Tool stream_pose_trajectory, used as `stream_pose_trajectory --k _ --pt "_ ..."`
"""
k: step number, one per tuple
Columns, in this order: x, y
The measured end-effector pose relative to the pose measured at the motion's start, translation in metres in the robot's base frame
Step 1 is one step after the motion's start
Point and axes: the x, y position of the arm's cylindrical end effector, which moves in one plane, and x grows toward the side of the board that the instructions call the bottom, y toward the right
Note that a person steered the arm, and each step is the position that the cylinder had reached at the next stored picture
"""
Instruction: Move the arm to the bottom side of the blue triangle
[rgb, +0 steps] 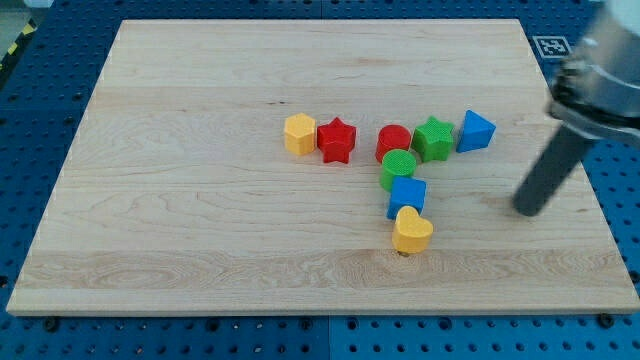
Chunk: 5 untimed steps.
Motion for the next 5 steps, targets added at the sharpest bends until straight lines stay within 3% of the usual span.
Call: stream_pose_trajectory --k 1,5 --pt "-0.041 -0.014" --pt "-0.075 -0.036"
